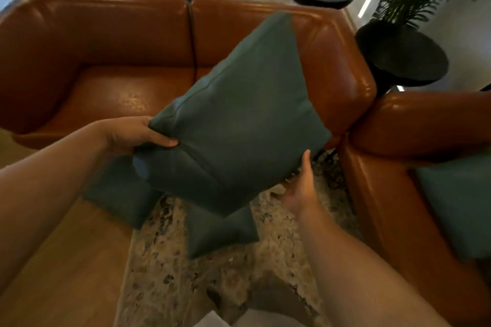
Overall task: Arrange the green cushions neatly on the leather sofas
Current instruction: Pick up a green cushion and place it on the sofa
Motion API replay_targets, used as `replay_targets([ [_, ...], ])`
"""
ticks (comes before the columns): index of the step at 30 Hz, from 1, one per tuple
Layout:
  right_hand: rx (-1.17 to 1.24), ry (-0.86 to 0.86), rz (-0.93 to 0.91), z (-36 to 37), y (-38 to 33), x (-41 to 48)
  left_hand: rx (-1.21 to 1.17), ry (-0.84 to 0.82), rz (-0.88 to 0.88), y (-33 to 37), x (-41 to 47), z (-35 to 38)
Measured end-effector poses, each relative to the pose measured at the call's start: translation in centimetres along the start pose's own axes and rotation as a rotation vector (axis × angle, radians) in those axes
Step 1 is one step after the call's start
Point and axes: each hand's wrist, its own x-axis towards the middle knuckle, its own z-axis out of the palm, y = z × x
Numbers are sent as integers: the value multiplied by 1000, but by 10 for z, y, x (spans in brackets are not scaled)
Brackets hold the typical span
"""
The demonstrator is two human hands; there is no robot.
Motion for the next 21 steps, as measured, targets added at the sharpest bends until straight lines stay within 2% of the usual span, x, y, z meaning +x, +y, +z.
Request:
replay_targets([
  [4,124,-62,-130,3,-41,7,133,-11,-16,31,13,3],
  [6,117,-14,-180,-2,-67,18,196,1,-13,50,30,18],
  [11,-88,196,-303,-14,-153,51,111,64,-10,93,81,70],
  [16,-345,341,-586,-23,-262,83,-43,149,-8,146,142,130],
  [18,-468,362,-685,-22,-296,94,-119,237,42,179,163,157],
  [20,-582,354,-800,-19,-323,101,-136,442,124,214,188,172],
  [21,-643,360,-846,-17,-333,105,-71,579,192,228,198,175],
])
